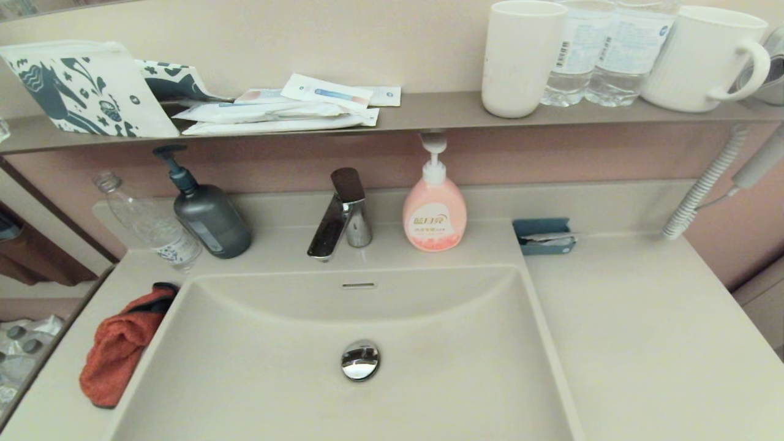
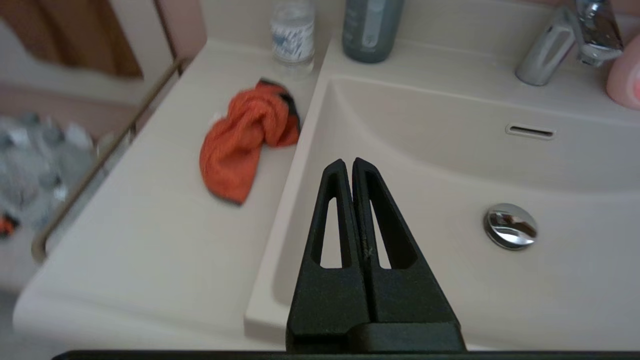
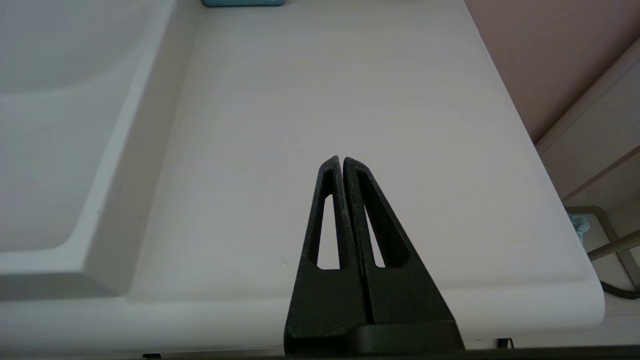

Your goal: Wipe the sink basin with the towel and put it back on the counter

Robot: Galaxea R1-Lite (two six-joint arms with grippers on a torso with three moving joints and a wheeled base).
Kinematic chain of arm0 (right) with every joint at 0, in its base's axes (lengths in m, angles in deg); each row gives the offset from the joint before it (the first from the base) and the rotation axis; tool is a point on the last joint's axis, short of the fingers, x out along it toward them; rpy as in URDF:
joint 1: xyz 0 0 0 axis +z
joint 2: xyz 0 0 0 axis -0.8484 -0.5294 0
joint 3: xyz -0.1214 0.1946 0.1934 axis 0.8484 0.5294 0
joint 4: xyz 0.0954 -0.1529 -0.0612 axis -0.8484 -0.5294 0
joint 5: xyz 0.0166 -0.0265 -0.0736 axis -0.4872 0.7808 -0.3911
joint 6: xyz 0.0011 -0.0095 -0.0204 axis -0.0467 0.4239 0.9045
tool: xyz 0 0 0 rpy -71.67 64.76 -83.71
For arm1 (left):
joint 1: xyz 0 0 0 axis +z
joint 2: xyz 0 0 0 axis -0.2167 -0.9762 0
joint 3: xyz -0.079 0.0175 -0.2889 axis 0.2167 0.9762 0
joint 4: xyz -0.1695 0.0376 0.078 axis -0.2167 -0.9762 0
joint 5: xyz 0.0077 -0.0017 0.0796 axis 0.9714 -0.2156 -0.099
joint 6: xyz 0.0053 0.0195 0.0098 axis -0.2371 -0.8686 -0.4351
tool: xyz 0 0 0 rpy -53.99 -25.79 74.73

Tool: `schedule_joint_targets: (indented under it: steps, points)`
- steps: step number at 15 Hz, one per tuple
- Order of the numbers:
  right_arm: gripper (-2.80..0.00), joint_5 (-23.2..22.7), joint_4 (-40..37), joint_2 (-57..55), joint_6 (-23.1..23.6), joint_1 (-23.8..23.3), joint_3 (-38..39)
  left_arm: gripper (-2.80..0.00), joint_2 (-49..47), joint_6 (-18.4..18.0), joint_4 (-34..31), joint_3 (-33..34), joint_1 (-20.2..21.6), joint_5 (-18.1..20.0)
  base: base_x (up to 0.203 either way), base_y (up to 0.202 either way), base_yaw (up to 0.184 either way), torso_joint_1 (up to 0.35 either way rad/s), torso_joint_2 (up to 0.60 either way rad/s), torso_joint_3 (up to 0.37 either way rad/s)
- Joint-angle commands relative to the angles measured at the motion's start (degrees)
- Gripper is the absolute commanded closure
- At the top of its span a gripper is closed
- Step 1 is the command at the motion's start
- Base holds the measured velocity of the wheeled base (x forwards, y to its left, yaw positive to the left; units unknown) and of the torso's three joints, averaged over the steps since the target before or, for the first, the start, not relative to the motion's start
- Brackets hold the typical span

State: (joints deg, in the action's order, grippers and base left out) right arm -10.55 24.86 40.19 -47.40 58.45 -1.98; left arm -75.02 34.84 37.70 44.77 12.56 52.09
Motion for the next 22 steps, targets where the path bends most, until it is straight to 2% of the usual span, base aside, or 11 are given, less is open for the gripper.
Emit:
schedule_joint_targets:
  steps: [1,2,4,8,11,14,16,22]
  points:
    - [0.00,0.0,0.0,0.0,0.0,0.0,0.0,0.00,0.7,-2.4,4.2,3.9,0.0,0.4,0.000,0.000,0.000,0.000,0.00,0.000]
    - [0.00,0.0,0.0,0.0,0.0,0.0,0.0,0.00,0.7,-4.9,7.6,6.3,0.0,1.2,0.000,0.000,0.000,0.000,0.00,0.000]
    - [0.00,0.0,0.0,0.0,0.0,0.0,0.0,0.00,0.7,-7.8,9.8,8.9,0.0,3.6,0.000,0.000,0.000,0.000,0.00,0.000]
    - [0.00,0.0,0.0,0.0,0.0,0.0,0.0,0.00,0.7,-8.5,9.8,10.4,0.0,6.4,0.000,0.000,0.000,0.000,0.00,0.000]
    - [0.00,0.0,0.0,0.0,0.0,0.0,0.0,0.00,0.7,-11.5,10.0,11.5,0.0,9.8,0.000,0.000,0.000,0.000,0.00,0.000]
    - [0.00,0.0,0.0,0.0,0.0,0.0,0.0,0.00,0.7,-12.1,9.4,11.8,0.0,12.0,0.000,0.000,0.000,0.000,0.00,0.000]
    - [0.00,0.0,0.0,0.0,0.0,0.0,0.0,0.00,0.7,-13.9,8.8,12.7,0.0,14.5,0.000,0.000,0.000,0.000,0.00,0.000]
    - [0.00,0.0,0.0,0.0,0.0,0.0,0.0,0.00,0.7,-11.1,8.6,12.7,0.0,14.5,0.000,0.000,0.000,0.000,0.00,0.000]
